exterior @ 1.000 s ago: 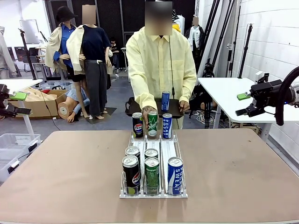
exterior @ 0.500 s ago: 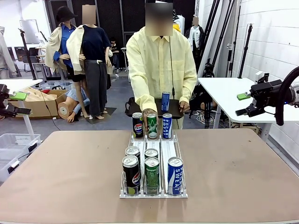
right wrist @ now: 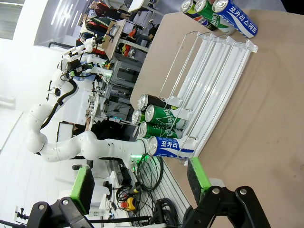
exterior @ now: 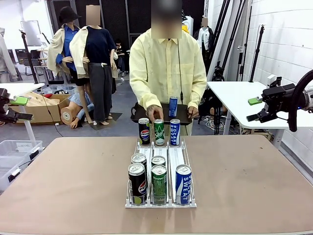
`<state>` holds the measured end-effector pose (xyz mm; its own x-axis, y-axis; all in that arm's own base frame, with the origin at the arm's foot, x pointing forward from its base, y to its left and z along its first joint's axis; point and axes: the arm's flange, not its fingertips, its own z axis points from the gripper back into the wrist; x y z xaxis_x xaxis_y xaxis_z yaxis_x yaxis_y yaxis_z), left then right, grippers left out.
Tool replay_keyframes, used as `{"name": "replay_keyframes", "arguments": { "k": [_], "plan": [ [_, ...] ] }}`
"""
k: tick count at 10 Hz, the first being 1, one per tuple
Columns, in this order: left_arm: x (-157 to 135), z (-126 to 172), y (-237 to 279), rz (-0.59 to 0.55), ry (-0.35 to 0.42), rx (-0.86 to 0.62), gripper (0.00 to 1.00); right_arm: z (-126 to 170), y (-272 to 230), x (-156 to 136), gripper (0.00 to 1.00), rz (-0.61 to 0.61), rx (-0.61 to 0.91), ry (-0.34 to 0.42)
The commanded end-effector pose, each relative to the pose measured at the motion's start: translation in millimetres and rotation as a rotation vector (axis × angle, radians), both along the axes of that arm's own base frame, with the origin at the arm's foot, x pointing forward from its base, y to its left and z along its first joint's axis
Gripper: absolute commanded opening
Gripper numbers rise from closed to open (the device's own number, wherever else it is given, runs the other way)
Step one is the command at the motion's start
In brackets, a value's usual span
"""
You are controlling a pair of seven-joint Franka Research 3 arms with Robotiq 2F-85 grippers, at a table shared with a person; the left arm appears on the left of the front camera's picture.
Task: Retrieve and hand over the desired beverage to the person.
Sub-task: Pick up another can of the same type that the person held from the Automatic Can Dispenser.
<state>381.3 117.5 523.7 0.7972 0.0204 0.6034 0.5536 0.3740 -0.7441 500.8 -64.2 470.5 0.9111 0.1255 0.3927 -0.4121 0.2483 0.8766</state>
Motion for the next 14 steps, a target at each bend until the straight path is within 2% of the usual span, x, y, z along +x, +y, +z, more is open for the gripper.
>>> {"name": "replay_keyframes", "arguments": {
  "k": [1, 14],
  "plan": [
    [-0.2, 2.4, 0.1, 0.001, -0.012, -0.024, 1.00, 0.4, 0.8, -0.3, 1.00, 0.003, 0.003, 0.002],
    [0.0, 0.0, 0.0, 0.000, 0.000, 0.000, 1.00, 0.4, 0.8, -0.3, 1.00, 0.003, 0.003, 0.002]
  ]
}}
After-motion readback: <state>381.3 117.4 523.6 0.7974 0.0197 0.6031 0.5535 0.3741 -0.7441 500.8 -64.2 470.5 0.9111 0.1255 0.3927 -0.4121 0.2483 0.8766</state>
